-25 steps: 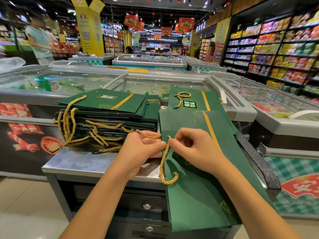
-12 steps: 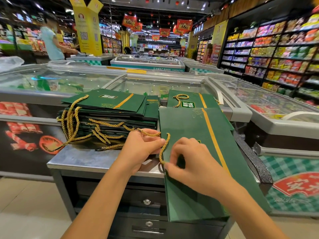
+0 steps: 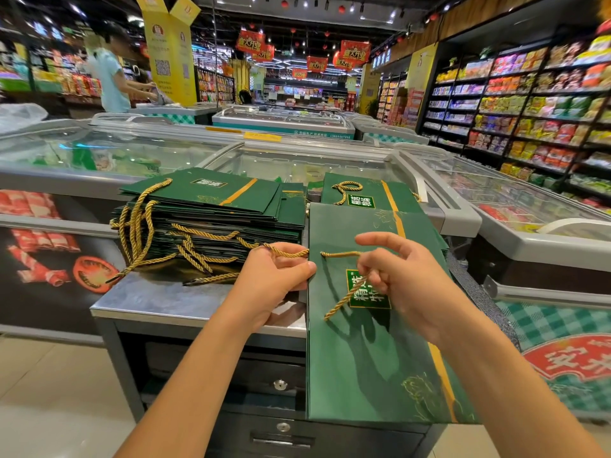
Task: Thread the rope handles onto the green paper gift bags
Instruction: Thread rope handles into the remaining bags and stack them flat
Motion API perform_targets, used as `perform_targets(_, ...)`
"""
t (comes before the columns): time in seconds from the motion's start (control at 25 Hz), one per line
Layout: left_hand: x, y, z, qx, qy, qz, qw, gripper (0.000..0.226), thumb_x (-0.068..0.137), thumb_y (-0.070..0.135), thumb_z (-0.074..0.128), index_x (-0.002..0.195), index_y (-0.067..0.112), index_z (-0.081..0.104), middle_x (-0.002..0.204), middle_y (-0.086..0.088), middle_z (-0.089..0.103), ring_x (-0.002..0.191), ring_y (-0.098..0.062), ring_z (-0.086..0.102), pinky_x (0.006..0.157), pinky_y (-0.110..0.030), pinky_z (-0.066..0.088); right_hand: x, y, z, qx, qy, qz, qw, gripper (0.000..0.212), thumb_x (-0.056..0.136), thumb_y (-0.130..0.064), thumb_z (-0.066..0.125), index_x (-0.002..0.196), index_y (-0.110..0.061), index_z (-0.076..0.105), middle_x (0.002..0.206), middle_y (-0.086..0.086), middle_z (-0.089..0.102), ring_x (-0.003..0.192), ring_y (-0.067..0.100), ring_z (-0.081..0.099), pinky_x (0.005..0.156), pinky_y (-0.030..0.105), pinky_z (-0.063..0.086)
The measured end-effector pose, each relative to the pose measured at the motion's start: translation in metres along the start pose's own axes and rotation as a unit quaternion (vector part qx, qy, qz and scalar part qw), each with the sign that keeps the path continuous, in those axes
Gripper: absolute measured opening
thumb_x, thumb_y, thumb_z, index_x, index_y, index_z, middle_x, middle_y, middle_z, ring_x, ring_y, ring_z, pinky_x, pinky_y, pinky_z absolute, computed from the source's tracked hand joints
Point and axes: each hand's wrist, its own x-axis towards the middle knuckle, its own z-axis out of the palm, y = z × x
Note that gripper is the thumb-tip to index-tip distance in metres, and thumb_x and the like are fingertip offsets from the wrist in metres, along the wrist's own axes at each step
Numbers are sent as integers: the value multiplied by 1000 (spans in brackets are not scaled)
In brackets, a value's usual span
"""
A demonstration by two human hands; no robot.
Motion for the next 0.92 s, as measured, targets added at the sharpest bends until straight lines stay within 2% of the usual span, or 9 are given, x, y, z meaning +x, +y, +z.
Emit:
perform_targets(0.08,1,-1,-1,8,-2,9,1000,21,89,6,74,108,12,67,102,-12,76,97,-31,74,78,-52,59,3,-1,-5,-44,-5,-7,999,28,86,-6,72,112,-17,70,68,1,54,54,9,42,56,22,32)
perform_targets(0.24,3,-1,-1,41,-22,52,998,26,91,4,71,115,9,61,95,-12,78,94,-29,75,81,-45,62,5,1,-1,-284,4,-92,954,7,89,-29,76,89,-22,76,58,-3,44,54,12,39,56,27,34)
perform_targets(0.36,1,2,0,79,-61,56,993,39,87,8,76,120,13,56,94,-10,78,89,-25,76,78,-44,62,10,2,3,-267,30,-98,958,18,95,-34,70,86,-19,72,57,-1,54,51,10,41,55,27,35)
perform_targets(0.48,3,-1,-1,56,-38,55,996,43,83,3,79,121,2,59,97,-15,77,89,-27,76,73,-42,63,11,-4,0,-197,23,-60,978,15,93,-28,72,90,-13,69,57,-2,58,50,9,46,57,26,39)
perform_targets(0.56,4,-2,-2,44,-27,53,997,44,82,4,80,121,-1,59,99,-18,76,91,-28,76,78,-47,63,11,-8,-1,-229,7,-64,971,18,90,-29,76,88,-11,71,55,-3,55,52,13,45,58,28,40)
perform_targets(0.64,4,-2,-2,45,-30,53,997,42,82,4,80,119,1,61,99,-16,77,92,-29,76,83,-51,61,12,-11,-2,-259,16,-83,962,16,90,-25,75,85,-10,72,56,-1,64,54,14,52,61,32,45)
perform_targets(0.72,3,-1,-2,47,-30,51,997,38,82,3,80,115,6,62,94,-13,78,90,-26,76,79,-45,62,13,-17,-6,-248,34,-97,963,13,91,-19,74,85,-8,70,63,4,73,58,15,60,63,33,50)
perform_targets(0.84,1,0,-1,45,-24,51,997,31,80,2,81,107,10,67,86,-8,76,79,-18,74,62,-26,57,13,-25,-14,-225,40,-110,967,10,92,-13,72,89,-4,68,73,8,76,61,10,63,56,20,50)
perform_targets(0.92,2,0,-2,42,-18,50,998,29,80,2,81,104,11,68,86,-7,75,76,-15,72,57,-21,53,10,-28,-15,-175,31,-96,979,7,94,-7,66,90,-4,62,77,10,77,59,8,63,53,16,46)
